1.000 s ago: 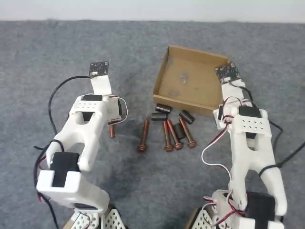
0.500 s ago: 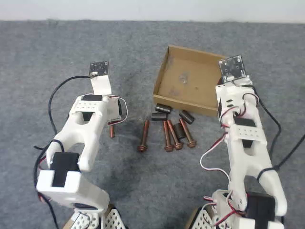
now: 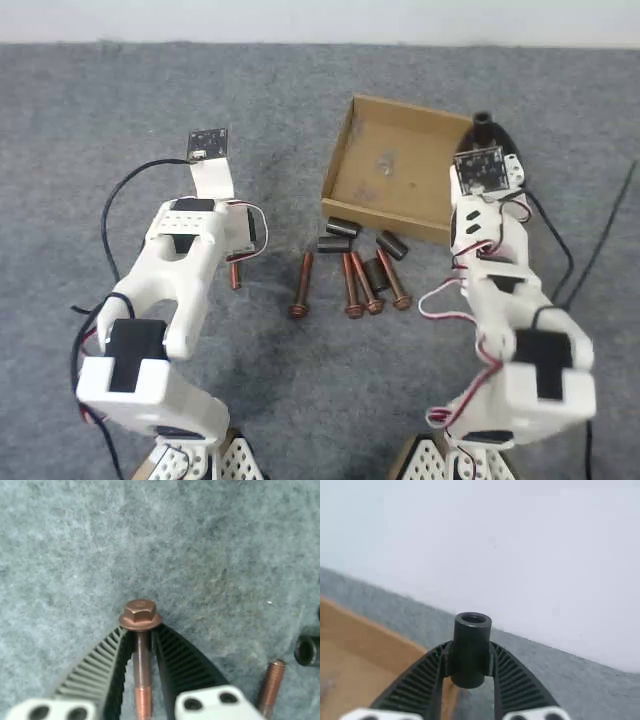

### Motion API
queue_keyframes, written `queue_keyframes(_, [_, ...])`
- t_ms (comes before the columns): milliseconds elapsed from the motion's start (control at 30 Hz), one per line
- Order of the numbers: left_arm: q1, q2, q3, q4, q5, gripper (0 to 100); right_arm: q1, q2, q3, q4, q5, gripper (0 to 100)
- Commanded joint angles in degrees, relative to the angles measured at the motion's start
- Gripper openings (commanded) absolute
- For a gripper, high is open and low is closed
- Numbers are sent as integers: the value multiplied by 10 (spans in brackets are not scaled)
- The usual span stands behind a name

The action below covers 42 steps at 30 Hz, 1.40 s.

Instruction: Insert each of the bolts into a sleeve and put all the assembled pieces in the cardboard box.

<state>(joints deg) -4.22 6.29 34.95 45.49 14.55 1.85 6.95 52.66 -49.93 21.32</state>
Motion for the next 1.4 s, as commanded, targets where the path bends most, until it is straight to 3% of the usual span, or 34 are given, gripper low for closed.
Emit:
queue_keyframes(0, [-2,-38,-4,-11,-6,11,-15,31,-52,-86,-105,6])
queue_keyframes(100, [-1,-38,-4,-11,-6,11,-32,59,-50,-123,-183,6])
queue_keyframes(500, [-1,-38,-4,-11,-6,11,-131,64,38,-140,-312,6])
queue_keyframes(667, [-1,-38,-4,-11,-6,11,-156,64,75,-144,-314,6])
queue_keyframes(867, [-1,-38,-4,-11,-6,11,-182,68,171,-289,-311,6])
queue_keyframes(1100, [-1,-38,-4,-11,-6,11,-208,64,262,-332,-311,6])
queue_keyframes(1367, [-1,-38,-4,-11,-6,11,-238,68,366,-452,-311,6])
